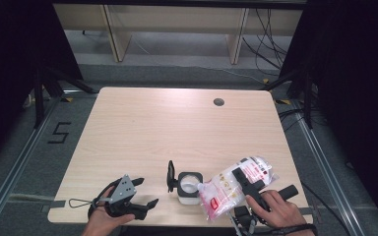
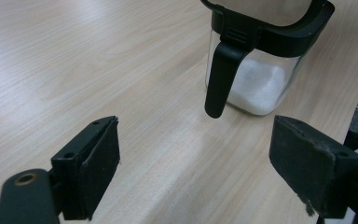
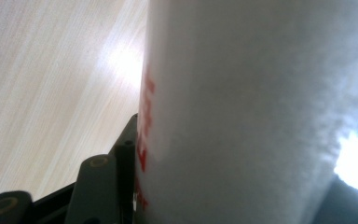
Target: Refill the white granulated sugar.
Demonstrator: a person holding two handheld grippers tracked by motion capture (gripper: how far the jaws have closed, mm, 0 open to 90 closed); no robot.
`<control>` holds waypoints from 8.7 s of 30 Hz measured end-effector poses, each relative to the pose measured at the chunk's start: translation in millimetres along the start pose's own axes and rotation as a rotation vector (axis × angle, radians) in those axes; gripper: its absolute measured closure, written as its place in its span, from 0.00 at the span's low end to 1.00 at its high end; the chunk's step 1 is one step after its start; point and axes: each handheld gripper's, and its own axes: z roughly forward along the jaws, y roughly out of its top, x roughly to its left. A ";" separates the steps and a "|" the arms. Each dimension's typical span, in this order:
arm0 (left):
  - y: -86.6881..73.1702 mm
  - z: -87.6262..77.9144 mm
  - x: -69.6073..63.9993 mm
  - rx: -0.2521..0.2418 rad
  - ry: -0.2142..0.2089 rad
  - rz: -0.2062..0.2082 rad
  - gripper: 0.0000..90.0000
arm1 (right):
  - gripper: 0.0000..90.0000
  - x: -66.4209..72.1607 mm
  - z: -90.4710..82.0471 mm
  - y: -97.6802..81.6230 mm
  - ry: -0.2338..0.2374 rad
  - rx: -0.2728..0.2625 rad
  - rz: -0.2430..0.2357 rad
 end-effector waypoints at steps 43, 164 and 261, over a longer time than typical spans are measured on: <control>0.2 0.1 0.9 0.003 -0.007 0.013 0.18 | 0.52 -0.4 -0.5 0.5 0.002 -0.012 0.011; 0.3 0.1 1.3 0.003 -0.006 0.024 0.18 | 0.55 -4.1 -1.6 -1.2 -0.004 -0.014 -0.012; 0.1 -0.5 1.3 -0.001 0.001 0.018 0.18 | 0.56 -5.3 -4.0 -1.1 0.009 -0.025 0.010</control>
